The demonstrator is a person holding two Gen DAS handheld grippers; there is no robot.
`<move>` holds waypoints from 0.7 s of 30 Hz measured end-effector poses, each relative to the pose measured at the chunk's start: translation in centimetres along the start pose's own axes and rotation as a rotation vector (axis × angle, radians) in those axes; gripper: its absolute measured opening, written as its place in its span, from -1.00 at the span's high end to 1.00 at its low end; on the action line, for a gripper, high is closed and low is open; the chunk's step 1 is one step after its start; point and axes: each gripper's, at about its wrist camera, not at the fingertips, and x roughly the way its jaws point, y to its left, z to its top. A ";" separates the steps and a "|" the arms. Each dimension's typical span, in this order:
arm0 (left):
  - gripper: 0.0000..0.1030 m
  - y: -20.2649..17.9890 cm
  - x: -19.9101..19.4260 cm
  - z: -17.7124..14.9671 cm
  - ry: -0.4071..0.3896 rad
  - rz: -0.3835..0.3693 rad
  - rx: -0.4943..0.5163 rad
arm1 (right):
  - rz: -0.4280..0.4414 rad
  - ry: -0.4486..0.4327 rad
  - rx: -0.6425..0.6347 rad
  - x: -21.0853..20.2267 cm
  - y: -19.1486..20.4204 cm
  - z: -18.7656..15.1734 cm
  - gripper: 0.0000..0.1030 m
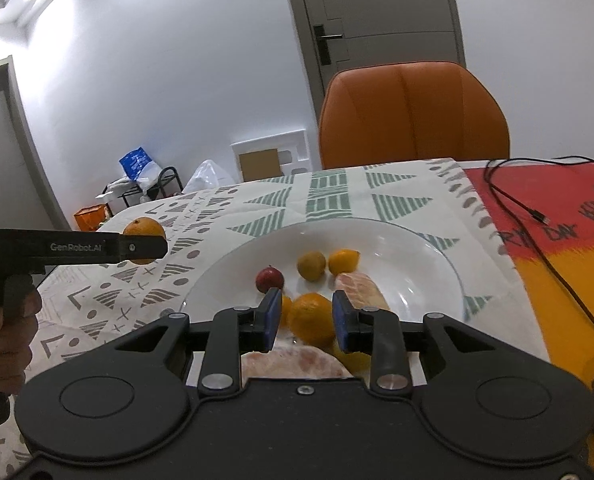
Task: Organize fruits
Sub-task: 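Lower both held fruits into the white plate and open both tools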
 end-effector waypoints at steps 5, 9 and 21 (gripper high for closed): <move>0.25 -1.9 0.1 -0.3 0.012 -0.043 0.024 | -0.015 -0.001 0.024 -0.8 -0.9 -0.7 0.41; 0.24 -3.3 0.1 -0.6 0.025 -0.069 0.044 | -0.025 -0.008 0.038 -1.5 -1.4 -1.1 0.39; -0.15 -3.0 -1.9 -0.3 -0.002 -0.050 0.040 | -0.026 -0.023 0.044 -2.4 -1.1 -1.4 0.20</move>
